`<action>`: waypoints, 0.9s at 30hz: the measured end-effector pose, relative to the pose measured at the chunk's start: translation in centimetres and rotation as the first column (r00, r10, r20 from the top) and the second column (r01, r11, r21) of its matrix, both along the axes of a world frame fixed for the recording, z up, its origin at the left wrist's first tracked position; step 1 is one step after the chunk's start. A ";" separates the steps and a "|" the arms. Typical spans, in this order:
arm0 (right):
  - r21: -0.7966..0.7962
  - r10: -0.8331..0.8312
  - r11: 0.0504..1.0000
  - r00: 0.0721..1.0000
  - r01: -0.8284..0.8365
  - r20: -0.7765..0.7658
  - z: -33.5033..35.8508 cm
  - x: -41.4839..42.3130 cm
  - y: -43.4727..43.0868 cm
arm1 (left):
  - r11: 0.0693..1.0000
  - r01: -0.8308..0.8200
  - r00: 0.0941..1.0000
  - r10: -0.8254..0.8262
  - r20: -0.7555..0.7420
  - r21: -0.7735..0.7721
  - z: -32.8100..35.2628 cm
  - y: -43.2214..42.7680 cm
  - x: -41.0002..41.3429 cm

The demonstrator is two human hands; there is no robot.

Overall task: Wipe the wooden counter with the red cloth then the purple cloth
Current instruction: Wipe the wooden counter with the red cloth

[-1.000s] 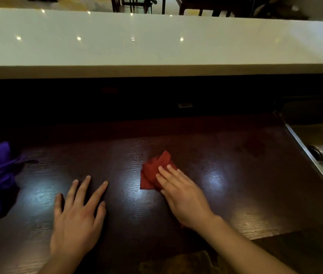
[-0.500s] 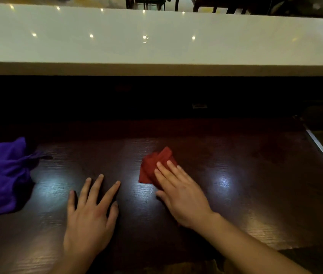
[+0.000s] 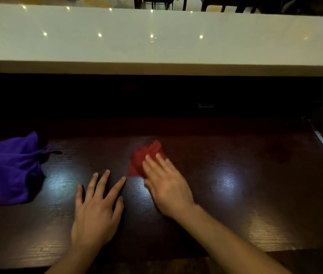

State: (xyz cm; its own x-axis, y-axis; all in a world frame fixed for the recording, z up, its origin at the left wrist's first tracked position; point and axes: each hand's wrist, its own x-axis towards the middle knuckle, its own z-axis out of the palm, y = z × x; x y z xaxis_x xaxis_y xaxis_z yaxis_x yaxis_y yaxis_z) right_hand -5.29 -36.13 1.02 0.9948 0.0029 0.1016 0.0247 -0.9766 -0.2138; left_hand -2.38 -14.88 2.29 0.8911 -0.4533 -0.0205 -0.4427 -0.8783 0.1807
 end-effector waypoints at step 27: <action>0.053 -0.598 0.800 0.801 0.597 0.014 0.7 -10.7 -14.4 | 0.998 0.012 1.000 -0.012 -0.004 0.056 -0.1 -0.2 -0.2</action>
